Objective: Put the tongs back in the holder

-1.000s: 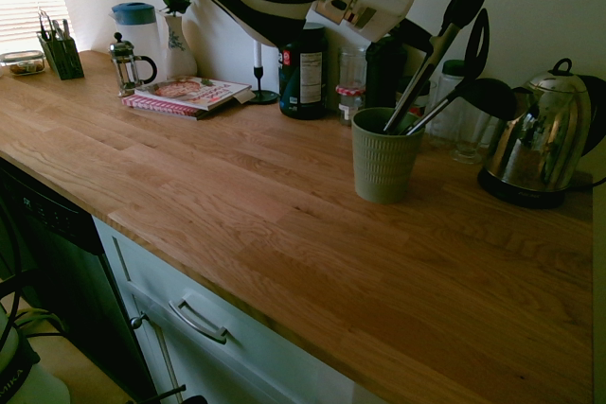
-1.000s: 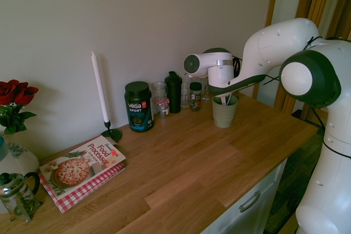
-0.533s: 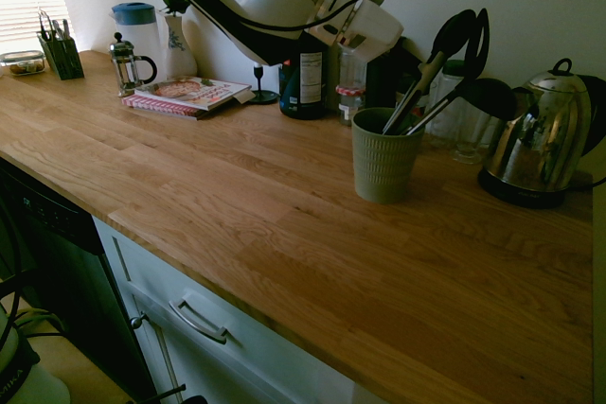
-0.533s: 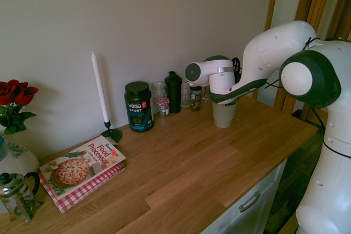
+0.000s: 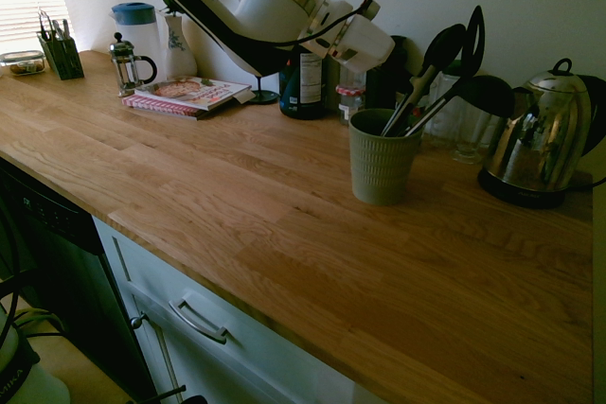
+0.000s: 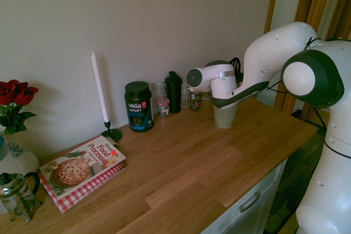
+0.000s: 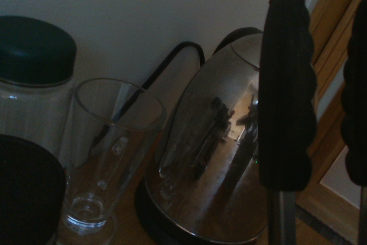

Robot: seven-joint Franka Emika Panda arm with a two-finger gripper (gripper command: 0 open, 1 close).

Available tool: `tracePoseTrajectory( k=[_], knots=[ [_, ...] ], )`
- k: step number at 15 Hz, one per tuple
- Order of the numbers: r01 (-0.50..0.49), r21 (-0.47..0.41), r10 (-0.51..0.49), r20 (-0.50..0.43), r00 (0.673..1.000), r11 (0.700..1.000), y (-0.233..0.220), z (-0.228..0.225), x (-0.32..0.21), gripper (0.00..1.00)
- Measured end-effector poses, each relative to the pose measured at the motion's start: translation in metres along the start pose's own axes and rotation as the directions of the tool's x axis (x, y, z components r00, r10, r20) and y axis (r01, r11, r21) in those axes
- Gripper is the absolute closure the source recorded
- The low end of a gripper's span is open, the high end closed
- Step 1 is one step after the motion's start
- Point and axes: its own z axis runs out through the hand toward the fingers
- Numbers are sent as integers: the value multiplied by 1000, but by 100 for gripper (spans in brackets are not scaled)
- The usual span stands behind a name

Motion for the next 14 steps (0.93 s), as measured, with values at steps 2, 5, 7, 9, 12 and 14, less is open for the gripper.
tracePoseTrajectory(
  k=[2,5,7,9,12,14],
  knots=[
    [0,-1,0,5,1000,1000,6,-5,1,0],
    [-3,-5,3,8,1000,1000,15,-10,5,0],
    [-18,4,18,2,1000,1000,14,-15,14,0],
    [-39,22,39,-5,999,999,11,-26,30,0],
    [-22,74,17,71,997,997,-1,-76,54,0],
    [50,97,-67,187,980,994,-5,-123,46,0]
  ],
)
